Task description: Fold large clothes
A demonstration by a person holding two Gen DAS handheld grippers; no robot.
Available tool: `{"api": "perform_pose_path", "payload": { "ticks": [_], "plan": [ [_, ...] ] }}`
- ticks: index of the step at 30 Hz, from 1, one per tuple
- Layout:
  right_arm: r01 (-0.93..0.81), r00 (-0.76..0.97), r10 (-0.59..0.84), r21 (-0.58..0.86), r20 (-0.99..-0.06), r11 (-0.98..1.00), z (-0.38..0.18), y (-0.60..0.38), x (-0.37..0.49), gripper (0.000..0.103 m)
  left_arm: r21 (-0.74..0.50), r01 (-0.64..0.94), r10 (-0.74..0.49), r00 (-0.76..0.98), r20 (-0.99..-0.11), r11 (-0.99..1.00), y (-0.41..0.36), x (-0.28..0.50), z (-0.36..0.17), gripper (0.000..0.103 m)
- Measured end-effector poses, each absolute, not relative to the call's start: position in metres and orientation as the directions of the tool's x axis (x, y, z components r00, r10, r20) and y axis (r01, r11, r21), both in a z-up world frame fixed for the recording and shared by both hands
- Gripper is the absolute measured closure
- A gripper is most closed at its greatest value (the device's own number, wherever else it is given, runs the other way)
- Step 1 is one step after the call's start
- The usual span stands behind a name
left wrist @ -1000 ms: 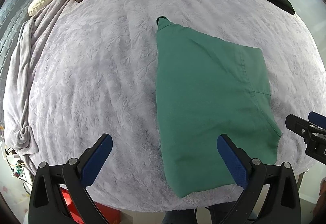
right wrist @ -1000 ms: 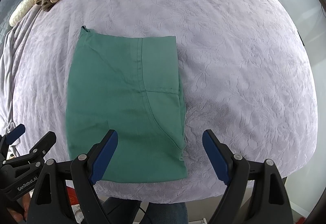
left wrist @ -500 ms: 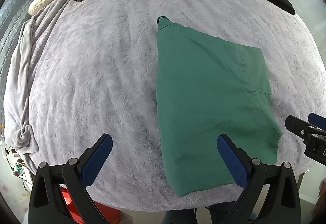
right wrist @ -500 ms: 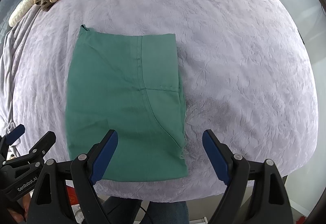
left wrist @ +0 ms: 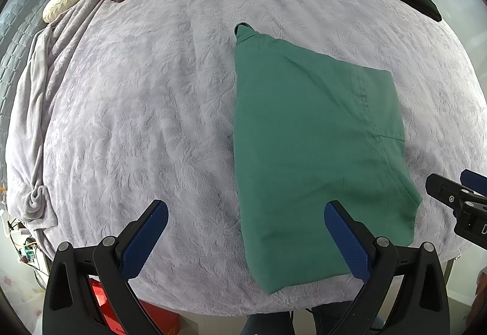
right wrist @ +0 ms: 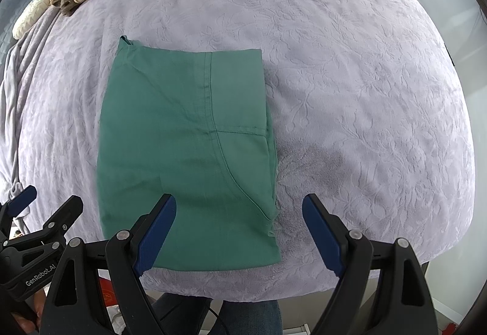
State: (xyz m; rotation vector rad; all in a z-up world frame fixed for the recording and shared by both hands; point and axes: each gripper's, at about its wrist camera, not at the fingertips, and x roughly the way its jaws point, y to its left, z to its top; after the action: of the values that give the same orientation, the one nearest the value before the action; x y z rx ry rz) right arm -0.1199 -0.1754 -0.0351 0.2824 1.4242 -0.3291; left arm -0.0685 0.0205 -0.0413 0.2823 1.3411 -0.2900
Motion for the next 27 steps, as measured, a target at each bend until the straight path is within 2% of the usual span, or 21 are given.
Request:
{"api": "perform_pose_path", "payload": {
  "ticks": [27],
  "plan": [
    [0.383, 0.105, -0.048, -0.005, -0.993, 0.924, -0.0392, -0.1769, -0.1178, 0.016, 0.06, 0.352, -0.017, 0.211, -0.977, 0.934, 0.0199, -0.0687, -0.0458, 0.0]
  ]
}}
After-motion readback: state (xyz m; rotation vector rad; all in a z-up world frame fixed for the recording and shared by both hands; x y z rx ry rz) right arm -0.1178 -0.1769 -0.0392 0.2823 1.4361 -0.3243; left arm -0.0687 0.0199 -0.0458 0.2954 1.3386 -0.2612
